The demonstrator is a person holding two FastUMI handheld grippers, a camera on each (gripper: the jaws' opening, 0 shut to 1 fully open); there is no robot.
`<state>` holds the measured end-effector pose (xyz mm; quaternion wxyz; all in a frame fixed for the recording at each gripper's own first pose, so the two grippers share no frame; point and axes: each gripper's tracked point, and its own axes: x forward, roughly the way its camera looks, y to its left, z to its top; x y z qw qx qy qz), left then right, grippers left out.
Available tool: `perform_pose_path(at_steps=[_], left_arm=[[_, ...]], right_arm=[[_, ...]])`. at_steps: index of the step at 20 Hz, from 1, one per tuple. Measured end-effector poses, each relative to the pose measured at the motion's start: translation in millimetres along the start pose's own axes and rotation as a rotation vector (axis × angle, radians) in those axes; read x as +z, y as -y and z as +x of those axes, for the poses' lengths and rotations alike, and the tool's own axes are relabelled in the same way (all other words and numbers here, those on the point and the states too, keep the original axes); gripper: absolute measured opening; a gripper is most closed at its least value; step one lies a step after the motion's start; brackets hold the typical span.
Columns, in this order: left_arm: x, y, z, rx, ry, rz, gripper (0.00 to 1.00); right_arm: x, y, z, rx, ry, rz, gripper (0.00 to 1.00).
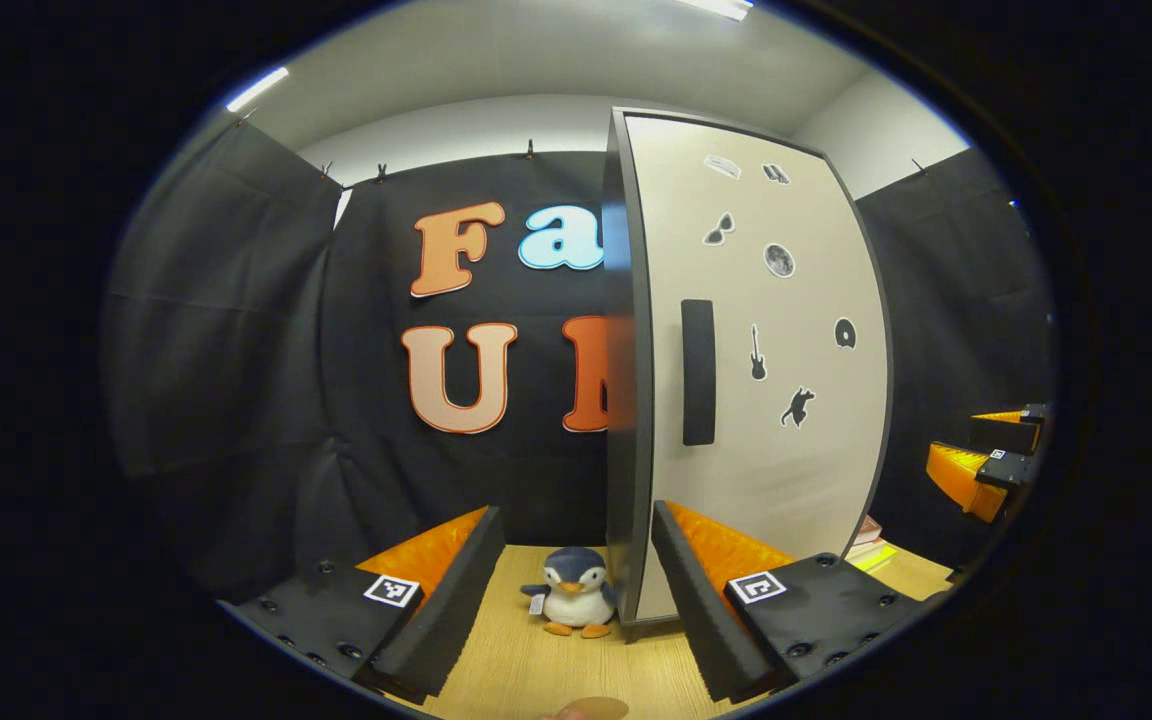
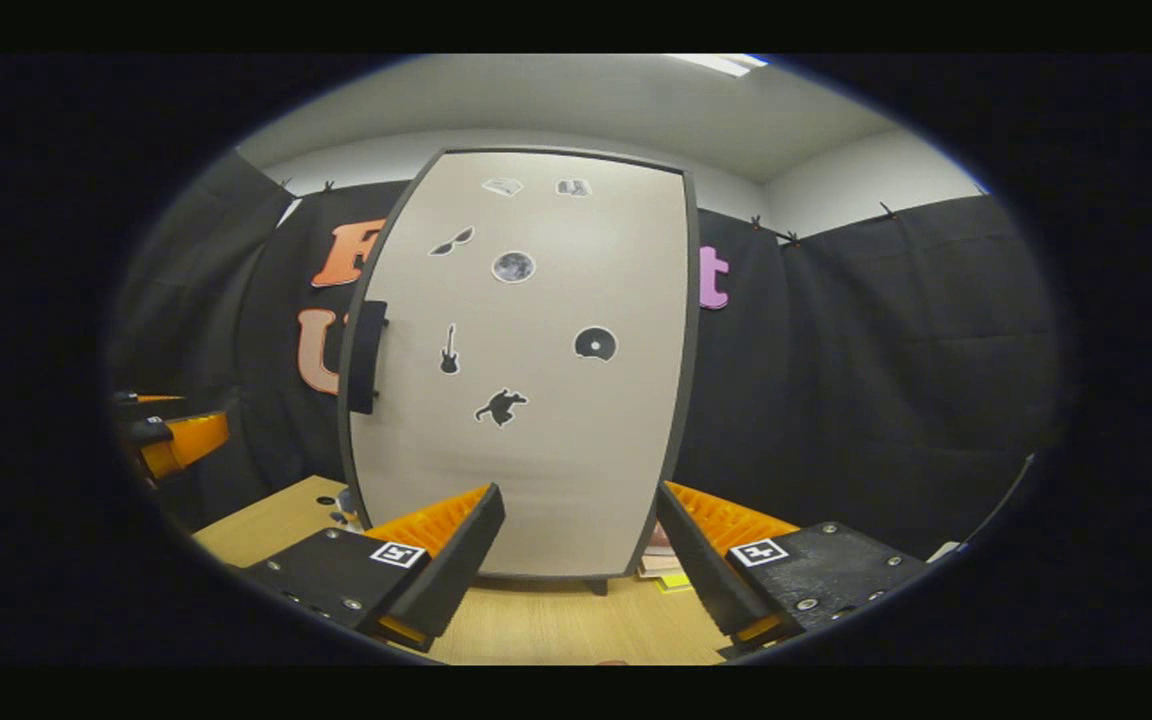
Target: Open the cabinet door with the right hand, grasp the bottle in the cabinet with the left hand and place it on the coaster, then close the cabinet door with the right hand.
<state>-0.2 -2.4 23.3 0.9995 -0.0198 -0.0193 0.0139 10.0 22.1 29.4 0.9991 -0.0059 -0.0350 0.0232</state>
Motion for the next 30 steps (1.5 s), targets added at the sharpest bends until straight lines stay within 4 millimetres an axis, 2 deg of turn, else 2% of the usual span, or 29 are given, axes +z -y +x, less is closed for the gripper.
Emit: perform_pose_path(at_steps=[5,11,16,22,26,30], left_arm=[[10.4,-7.7,2.8,0.002,0.028,0.0,0.95],[10.0,-22.5,3.4,0.007,0.025,0.007,0.96],[10.0,-36.5,8.2,0.002,0.031,0.024,0.97],[-2.0,-54.0,17.5,-0.01,0.0,-0.021,0.96],[-10.4,-69.2,27.1,-0.013,-0.018,-0.009,0.96],[-13.5,-74.6,32.7,-0.03,-0.017,-0.019,0.96]], right_arm=[[4.1,-20.5,6.2,0.026,0.002,-0.003,0.95],[11.1,-58.5,13.1,0.086,0.001,0.041,0.95],[25.7,-97.2,25.5,0.142,-0.007,0.09,0.95],[48.9,-158.4,51.8,0.218,-0.006,0.154,0.95],[50.1,-177.8,77.7,0.185,-0.035,0.125,0.95],[52.7,-191.5,95.2,0.18,-0.049,0.131,0.95]])
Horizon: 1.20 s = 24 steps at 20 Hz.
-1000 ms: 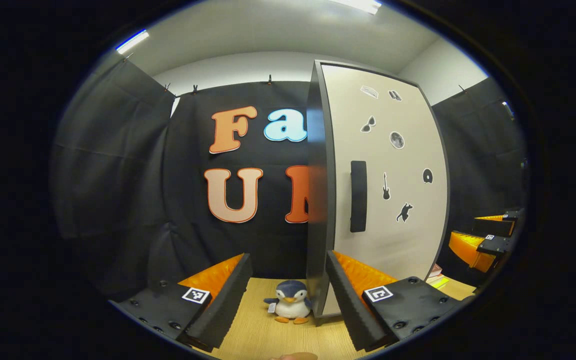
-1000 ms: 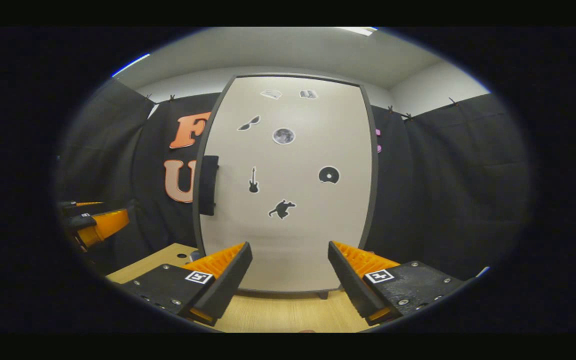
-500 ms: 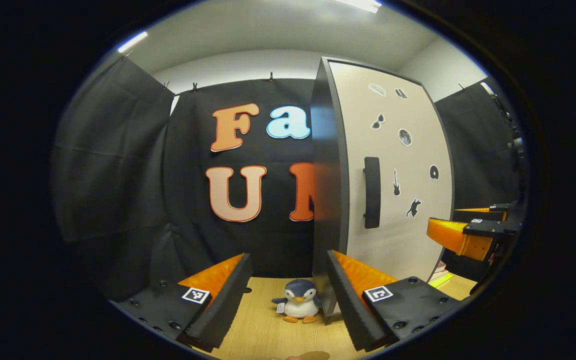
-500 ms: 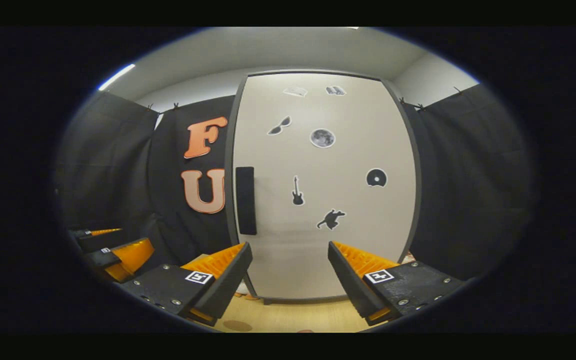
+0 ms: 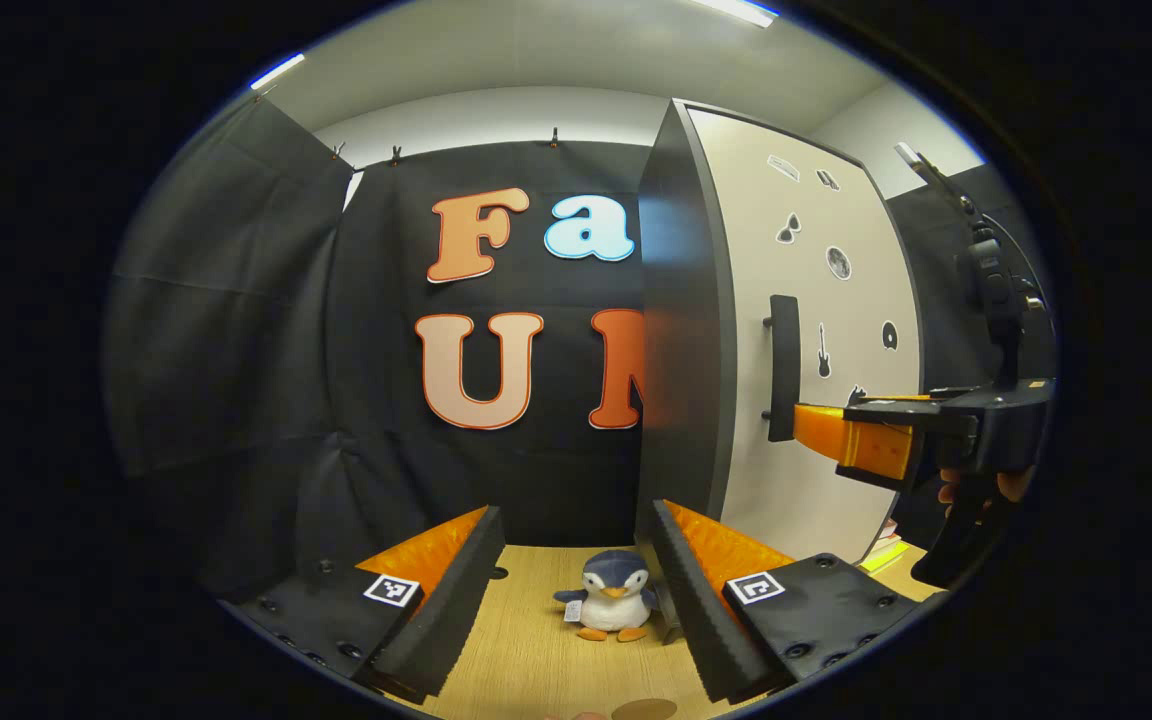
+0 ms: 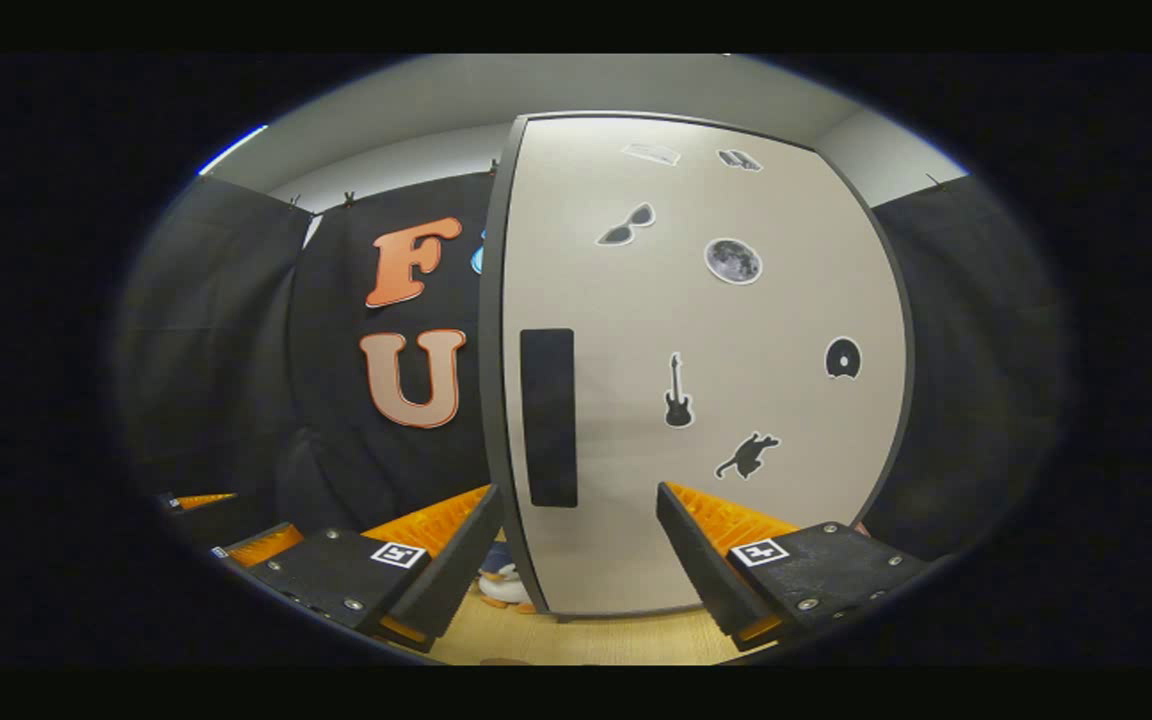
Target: Open the cabinet door with the right hand, grasp the bottle in the cabinet with the left hand and place it on the coaster, then close the cabinet door with the right hand.
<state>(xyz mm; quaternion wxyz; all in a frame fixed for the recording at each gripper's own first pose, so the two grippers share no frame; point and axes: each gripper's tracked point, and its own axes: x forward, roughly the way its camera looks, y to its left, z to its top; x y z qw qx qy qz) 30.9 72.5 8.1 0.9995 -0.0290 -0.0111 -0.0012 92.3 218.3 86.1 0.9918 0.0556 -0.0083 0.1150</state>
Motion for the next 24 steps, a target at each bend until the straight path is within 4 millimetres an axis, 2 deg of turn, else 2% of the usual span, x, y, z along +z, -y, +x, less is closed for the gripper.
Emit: perform_pose_path(at_steps=[8,12,13,14,16,17,18,19,20,21,22,23,24], left_arm=[[3.7,-2.3,2.1,-0.019,0.03,0.042,0.98],[0.1,-8.2,0.3,-0.016,0.024,0.027,0.96],[0.7,-10.3,-0.2,-0.019,0.027,0.019,0.96],[-0.3,-11.6,0.5,-0.022,0.026,0.008,0.96],[0.6,-15.2,0.9,-0.022,0.028,-0.009,0.96],[0.4,-19.1,0.5,-0.012,0.03,-0.007,0.96],[0.2,-23.2,-0.5,-0.004,0.03,0.002,0.96],[-0.1,-26.1,-0.4,0.002,0.028,0.014,0.99],[0.2,-26.0,-0.6,0.001,0.029,0.022,0.94],[0.9,-26.8,0.1,0.002,0.029,0.029,0.96],[-0.7,-25.6,0.4,-0.004,0.026,0.031,0.96],[-2.0,-24.4,0.0,-0.011,0.021,0.025,0.96],[-3.7,-22.3,-0.4,-0.023,0.015,0.014,0.94]], right_arm=[[14.2,-16.9,35.4,0.004,0.007,-0.006,0.97],[18.9,-18.8,48.8,-0.018,0.016,-0.029,0.93],[19.5,-17.3,51.3,-0.027,0.018,-0.034,0.89],[19.9,-14.3,55.2,-0.036,0.019,-0.037,0.95],[16.7,-8.0,64.1,-0.055,0.011,-0.034,0.83],[12.8,-7.6,66.9,-0.052,-0.003,-0.027,0.8],[16.0,-9.6,62.9,-0.046,0.007,-0.007,0.72],[14.9,-9.8,66.1,-0.046,0.016,-0.001,0.69],[17.0,-10.8,65.6,-0.046,0.025,-0.005,0.63],[17.4,-11.9,66.6,-0.048,0.031,-0.007,0.57],[16.9,-11.9,66.4,-0.057,0.034,-0.006,0.44],[16.8,-12.2,65.5,-0.062,0.035,-0.008,0.37],[17.0,-12.5,65.5,-0.067,0.038,-0.01,0.39]])
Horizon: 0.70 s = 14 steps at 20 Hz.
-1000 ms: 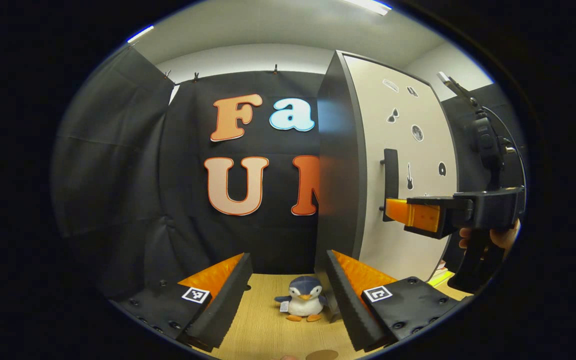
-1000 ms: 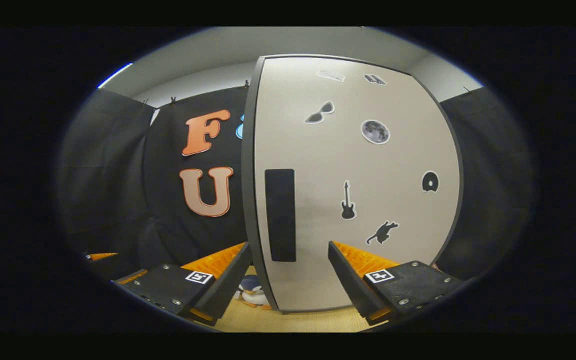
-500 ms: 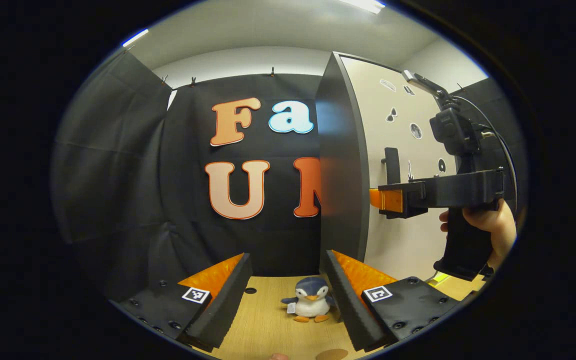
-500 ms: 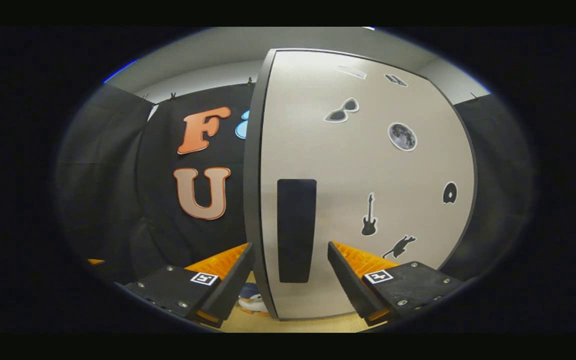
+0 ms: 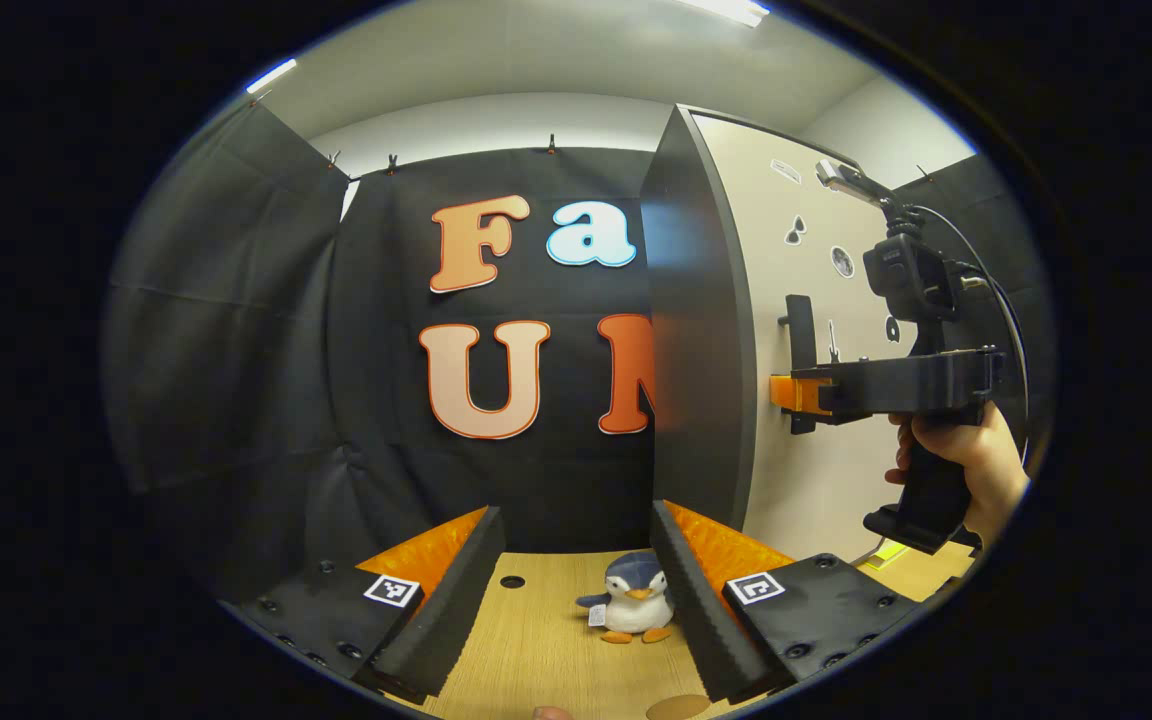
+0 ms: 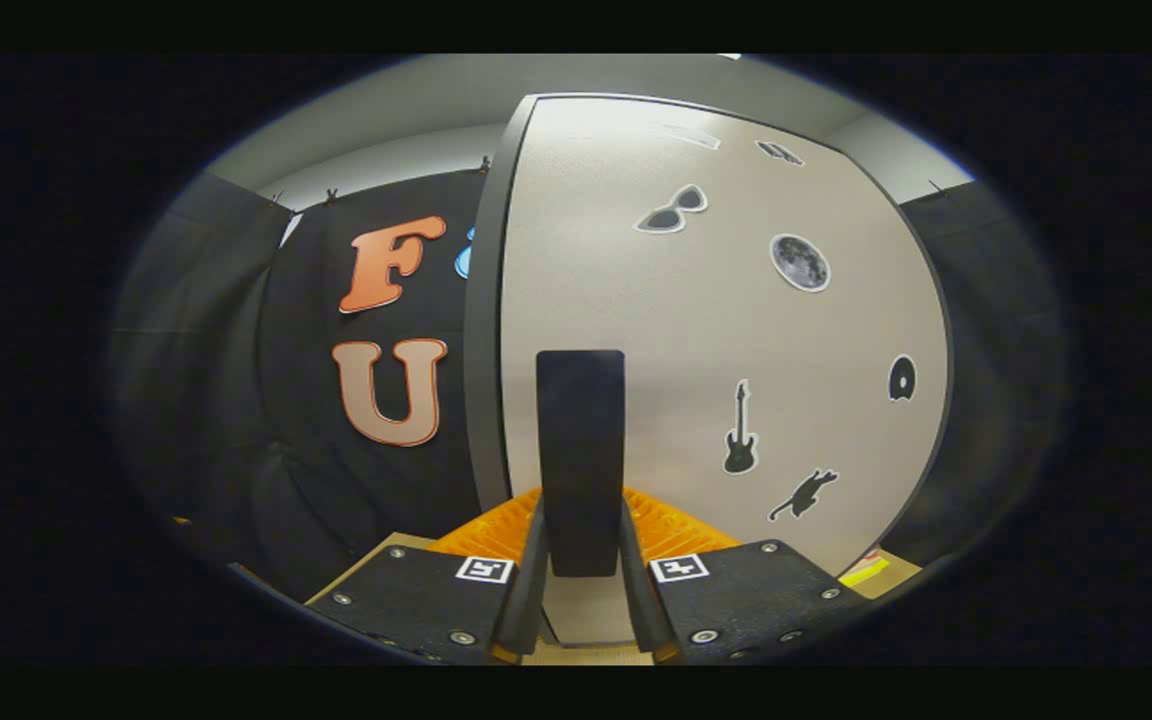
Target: Open the cabinet door with the right hand, grasp the bottle in the cabinet with the left hand and place it on the coaster, then close the cabinet door with the right hand.
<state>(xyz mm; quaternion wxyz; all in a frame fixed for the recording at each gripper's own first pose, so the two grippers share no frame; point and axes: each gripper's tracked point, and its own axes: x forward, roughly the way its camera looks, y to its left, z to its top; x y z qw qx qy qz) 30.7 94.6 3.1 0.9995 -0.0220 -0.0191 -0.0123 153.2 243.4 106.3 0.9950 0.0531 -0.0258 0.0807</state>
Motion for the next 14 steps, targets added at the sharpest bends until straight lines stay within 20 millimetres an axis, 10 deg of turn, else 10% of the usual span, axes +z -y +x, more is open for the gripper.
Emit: perform_pose_path(at_steps=[14], left_arm=[[-18.6,6.9,34.7,-0.093,-0.05,-0.024,0.96]], right_arm=[[5.2,2.9,-26.6,0.064,0.043,0.067,0.16]])
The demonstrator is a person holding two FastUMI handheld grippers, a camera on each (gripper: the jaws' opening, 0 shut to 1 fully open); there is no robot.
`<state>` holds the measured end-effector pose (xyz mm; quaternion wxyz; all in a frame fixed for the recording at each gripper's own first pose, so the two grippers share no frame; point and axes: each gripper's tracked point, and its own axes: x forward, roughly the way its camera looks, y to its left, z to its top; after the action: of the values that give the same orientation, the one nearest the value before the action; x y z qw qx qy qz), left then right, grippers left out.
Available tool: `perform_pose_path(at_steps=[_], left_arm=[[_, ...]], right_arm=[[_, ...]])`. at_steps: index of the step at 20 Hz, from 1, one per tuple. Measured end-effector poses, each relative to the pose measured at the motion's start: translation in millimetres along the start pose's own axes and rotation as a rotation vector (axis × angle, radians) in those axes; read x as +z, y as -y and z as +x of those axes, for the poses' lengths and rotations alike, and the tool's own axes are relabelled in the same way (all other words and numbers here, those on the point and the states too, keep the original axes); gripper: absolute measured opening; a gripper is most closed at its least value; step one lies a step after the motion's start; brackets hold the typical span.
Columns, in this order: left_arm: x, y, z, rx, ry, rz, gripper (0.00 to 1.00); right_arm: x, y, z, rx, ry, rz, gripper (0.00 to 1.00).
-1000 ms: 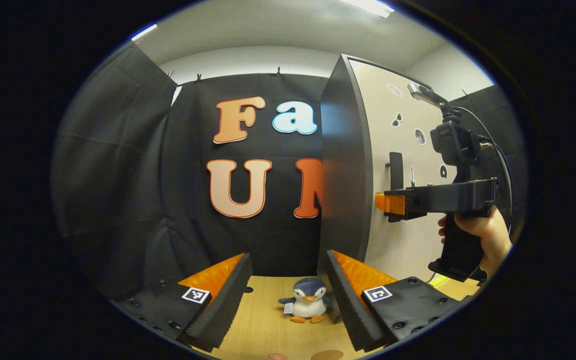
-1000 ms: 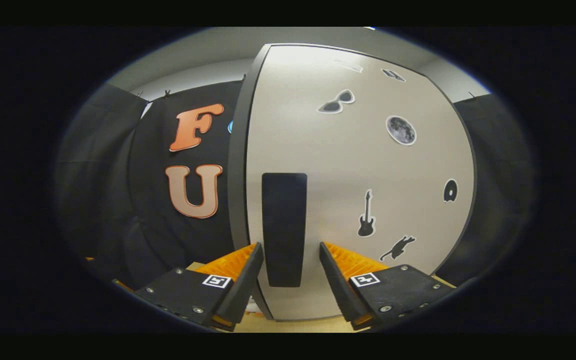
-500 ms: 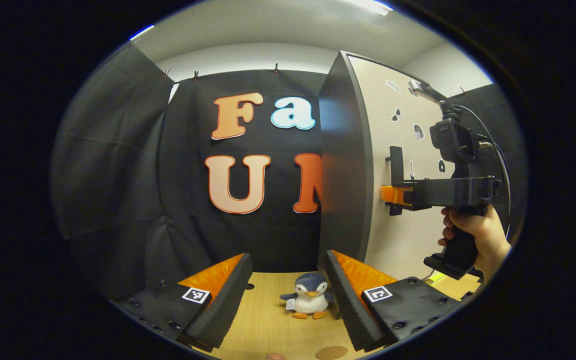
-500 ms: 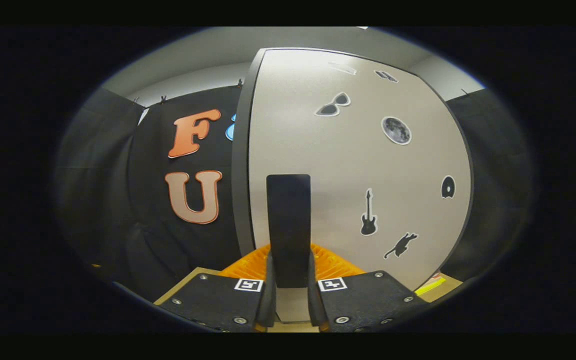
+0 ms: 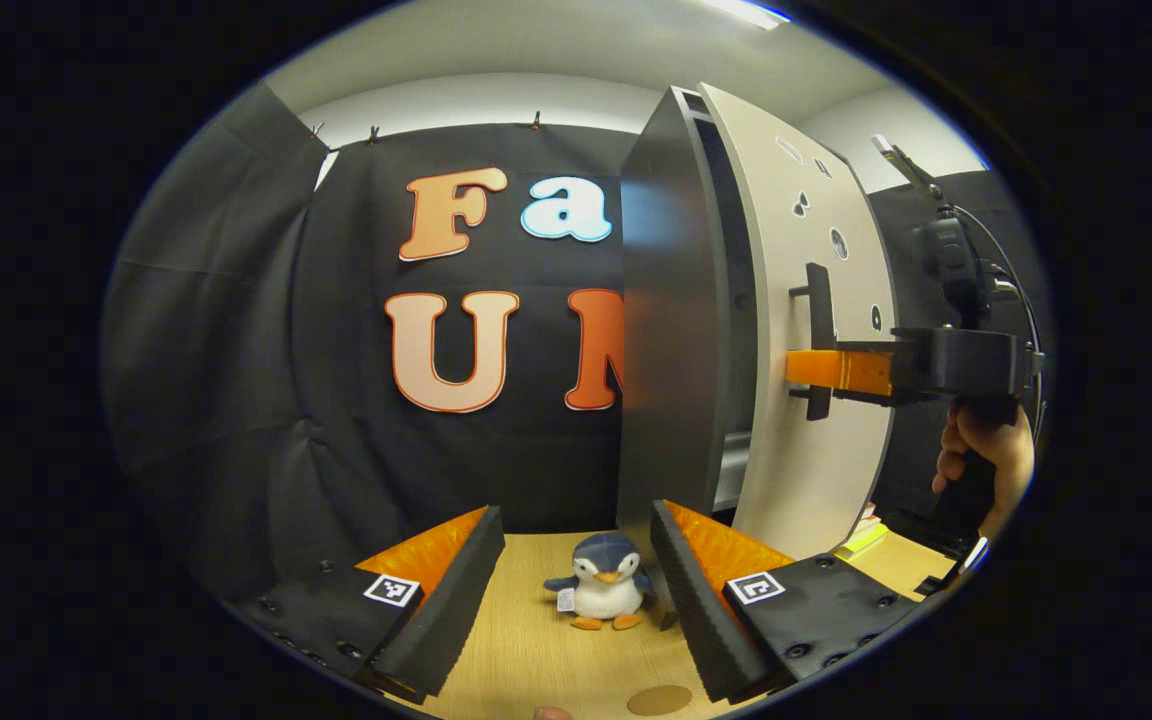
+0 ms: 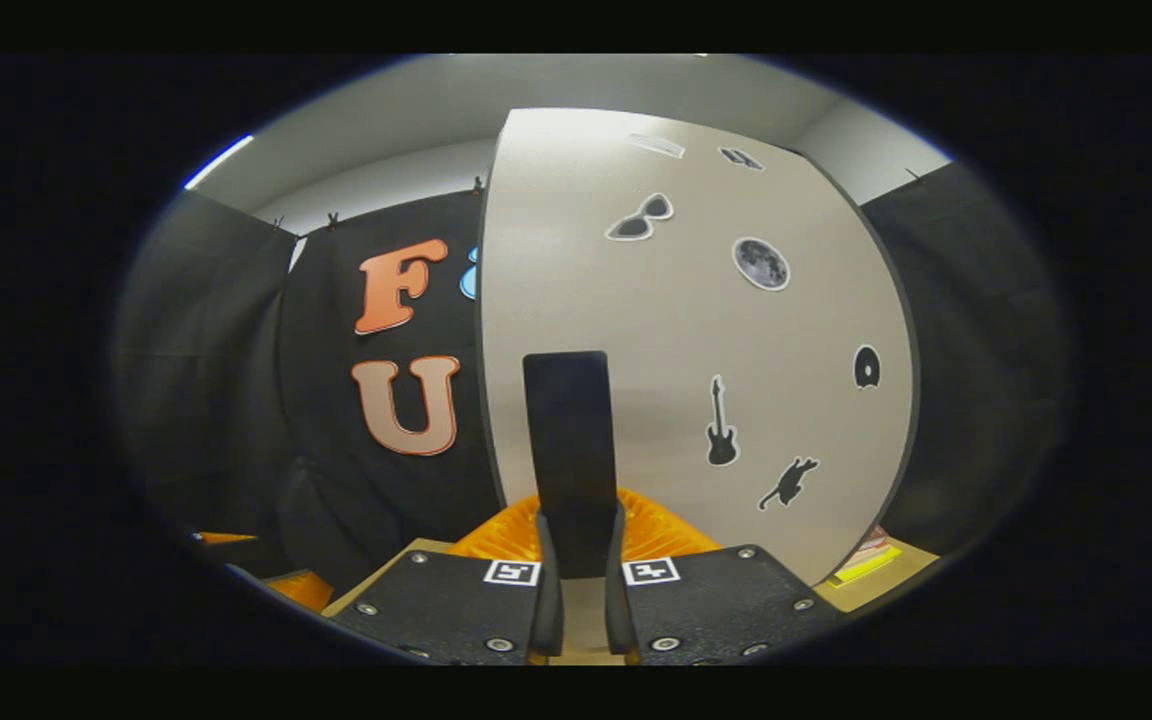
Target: Open the cabinet door with the right hand, grasp the bottle in the cabinet with the left hand and place it on the coaster, then close the cabinet door with the right hand.
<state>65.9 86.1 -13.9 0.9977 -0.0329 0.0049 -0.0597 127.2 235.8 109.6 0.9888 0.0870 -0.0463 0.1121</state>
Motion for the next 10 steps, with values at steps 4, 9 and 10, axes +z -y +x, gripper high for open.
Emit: perform_pose_path(at_steps=[4,9,10], left_arm=[[9.9,14.9,-3.5,-0.004,0.027,0.002,0.94],[11.0,51.3,-14.1,-0.006,0.029,-0.016,0.96],[11.9,58.3,-16.0,-0.005,0.028,-0.021,0.96]], right_arm=[[-0.2,13.0,-32.0,0.044,-0.007,0.014,0.16],[-5.9,47.9,-104.4,0.116,-0.026,0.033,0.19],[-5.0,52.9,-110.4,0.127,-0.029,0.031,0.16]])
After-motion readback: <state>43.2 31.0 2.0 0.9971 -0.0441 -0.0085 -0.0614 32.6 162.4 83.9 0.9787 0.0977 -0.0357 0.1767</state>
